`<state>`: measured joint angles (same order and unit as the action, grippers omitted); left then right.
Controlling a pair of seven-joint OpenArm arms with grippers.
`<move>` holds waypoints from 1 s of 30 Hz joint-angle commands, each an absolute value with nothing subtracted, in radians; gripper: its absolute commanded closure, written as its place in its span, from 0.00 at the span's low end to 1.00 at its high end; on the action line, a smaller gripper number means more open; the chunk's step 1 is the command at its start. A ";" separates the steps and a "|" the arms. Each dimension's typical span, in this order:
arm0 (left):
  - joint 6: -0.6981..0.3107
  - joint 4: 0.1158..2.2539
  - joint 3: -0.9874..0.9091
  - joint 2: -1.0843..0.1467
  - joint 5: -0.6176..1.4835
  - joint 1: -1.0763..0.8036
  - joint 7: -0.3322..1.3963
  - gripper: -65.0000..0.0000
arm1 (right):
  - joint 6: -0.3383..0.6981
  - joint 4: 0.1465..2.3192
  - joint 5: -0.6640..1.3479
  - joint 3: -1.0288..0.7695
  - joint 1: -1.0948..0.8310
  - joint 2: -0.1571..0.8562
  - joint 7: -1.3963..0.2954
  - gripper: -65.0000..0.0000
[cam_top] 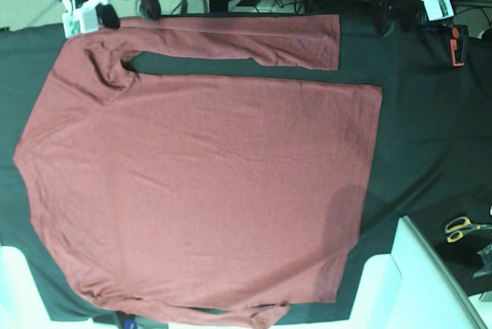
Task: Fold the T-shirt properly
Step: 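Grasp the shoulder edge of the red shirt with both grippers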
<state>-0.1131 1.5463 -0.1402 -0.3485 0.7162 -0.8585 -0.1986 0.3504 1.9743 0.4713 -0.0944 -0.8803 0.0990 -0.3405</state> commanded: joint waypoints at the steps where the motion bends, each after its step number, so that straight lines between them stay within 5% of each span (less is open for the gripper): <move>1: -0.122 1.550 -0.140 -0.355 0.728 -0.855 -0.223 0.47 | 0.360 1.986 0.483 -0.099 -0.889 0.102 -0.320 0.30; 6: -0.125 1.498 -0.137 -0.340 0.731 -0.808 -0.222 0.43 | 0.360 1.983 0.481 -0.099 -0.869 0.104 -0.321 0.30; 11: -0.209 1.500 -0.094 -0.348 0.733 -0.794 -0.222 0.18 | 0.360 1.982 0.479 -0.099 -0.854 0.104 -0.323 0.30; 18: -0.275 1.446 0.012 -0.341 0.734 -0.730 -0.217 0.33 | 0.360 1.980 0.479 -0.099 -0.846 0.104 -0.323 0.30; 30: -0.277 1.395 0.016 -0.246 0.731 -0.616 0.033 0.33 | 0.360 1.980 0.478 -0.101 -0.846 0.104 -0.323 0.30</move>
